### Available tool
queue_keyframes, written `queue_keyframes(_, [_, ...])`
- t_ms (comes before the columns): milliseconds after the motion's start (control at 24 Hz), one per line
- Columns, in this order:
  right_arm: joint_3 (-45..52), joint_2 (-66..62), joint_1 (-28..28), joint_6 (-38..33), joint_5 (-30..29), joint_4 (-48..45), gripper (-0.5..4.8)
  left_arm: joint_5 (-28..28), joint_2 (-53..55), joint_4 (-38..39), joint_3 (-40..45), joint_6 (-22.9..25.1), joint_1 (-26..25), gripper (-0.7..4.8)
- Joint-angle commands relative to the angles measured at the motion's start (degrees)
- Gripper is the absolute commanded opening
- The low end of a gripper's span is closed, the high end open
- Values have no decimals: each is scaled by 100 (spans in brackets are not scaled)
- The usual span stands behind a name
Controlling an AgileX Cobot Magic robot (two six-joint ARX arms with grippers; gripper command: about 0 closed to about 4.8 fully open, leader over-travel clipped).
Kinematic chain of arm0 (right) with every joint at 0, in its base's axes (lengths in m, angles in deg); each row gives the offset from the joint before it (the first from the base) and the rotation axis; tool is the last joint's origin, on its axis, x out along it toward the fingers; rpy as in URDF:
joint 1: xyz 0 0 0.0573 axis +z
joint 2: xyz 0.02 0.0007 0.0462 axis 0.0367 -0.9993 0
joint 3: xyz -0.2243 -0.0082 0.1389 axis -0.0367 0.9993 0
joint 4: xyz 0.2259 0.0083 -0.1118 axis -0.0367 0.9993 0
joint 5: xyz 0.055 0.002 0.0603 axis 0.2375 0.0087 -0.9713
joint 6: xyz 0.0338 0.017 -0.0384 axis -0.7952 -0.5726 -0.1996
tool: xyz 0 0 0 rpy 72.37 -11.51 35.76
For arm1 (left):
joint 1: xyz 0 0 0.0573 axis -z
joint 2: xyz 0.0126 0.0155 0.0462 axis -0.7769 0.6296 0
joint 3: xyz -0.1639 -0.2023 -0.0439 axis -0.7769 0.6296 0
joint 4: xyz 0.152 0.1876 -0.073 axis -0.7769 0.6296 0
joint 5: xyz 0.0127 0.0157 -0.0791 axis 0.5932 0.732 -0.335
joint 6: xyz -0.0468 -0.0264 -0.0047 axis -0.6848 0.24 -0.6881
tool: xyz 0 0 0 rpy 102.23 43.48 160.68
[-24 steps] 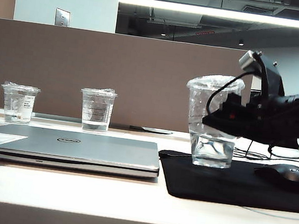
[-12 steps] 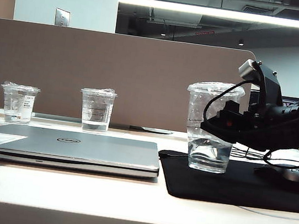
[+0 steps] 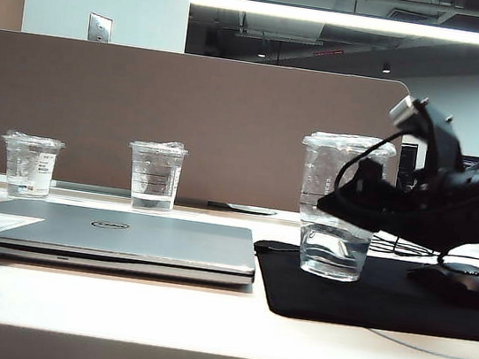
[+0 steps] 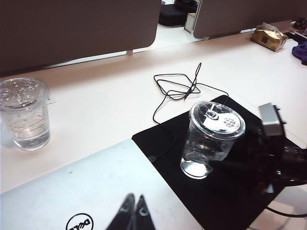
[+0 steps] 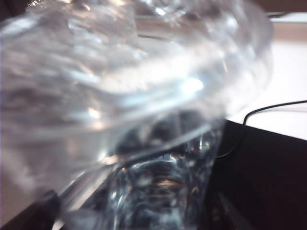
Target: Pick up the coffee cup on the right and place it on the right side of the laptop.
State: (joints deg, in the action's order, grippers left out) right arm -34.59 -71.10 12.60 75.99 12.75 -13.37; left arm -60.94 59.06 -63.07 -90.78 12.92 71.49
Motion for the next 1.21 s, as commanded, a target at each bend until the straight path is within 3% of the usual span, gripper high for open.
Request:
queue_keyframes(42, [251, 282, 2, -9, 111, -116, 436, -37, -11, -50, -26, 20, -7, -5])
queue_keyframes(250, [728, 831, 0, -15, 341, -116, 424, -37, -11, -52, -26, 20, -7, -5])
queue_keyframes(333, [868, 1051, 0, -13, 352, -116, 383, -37, -11, -52, -26, 20, -7, -5])
queue_keyframes(417, [979, 1266, 0, -13, 352, -98, 298, -37, -11, -50, -26, 20, -7, -5])
queue_keyframes(542, [1228, 1864, 0, -13, 369, 33, 113, -37, -11, -52, -26, 20, -7, -5])
queue_keyframes(667, [1353, 2304, 0, -11, 374, 210, -12, -37, -11, -52, -26, 20, -7, -5])
queue_keyframes(834, [1399, 2951, 0, -13, 411, 901, -8, -37, -11, -50, -26, 20, -7, -5])
queue_keyframes(1209, [1401, 4988, 0, 4, 1545, 3327, -8, -37, -11, -50, -26, 20, -7, -5])
